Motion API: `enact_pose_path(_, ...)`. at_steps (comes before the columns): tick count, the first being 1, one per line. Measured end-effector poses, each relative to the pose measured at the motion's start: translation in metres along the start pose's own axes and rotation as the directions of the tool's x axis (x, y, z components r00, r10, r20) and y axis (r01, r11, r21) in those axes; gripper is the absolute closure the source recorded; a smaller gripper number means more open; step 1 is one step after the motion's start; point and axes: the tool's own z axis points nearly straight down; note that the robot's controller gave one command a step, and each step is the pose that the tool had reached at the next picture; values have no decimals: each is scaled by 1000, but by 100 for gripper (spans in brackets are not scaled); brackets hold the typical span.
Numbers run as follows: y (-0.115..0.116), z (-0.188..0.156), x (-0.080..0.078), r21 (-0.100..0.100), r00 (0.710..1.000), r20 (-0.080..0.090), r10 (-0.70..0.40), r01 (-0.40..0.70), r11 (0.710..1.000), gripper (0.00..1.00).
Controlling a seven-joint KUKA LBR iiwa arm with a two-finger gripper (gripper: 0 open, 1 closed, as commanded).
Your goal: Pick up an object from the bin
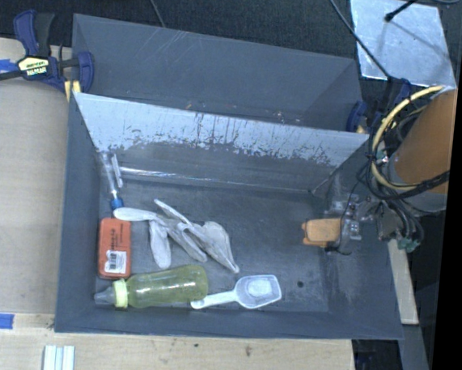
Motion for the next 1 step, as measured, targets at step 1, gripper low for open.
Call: enact_pose_path(1, 4, -49, 17, -2, 1000, -8, 2, -2, 1000, 100)
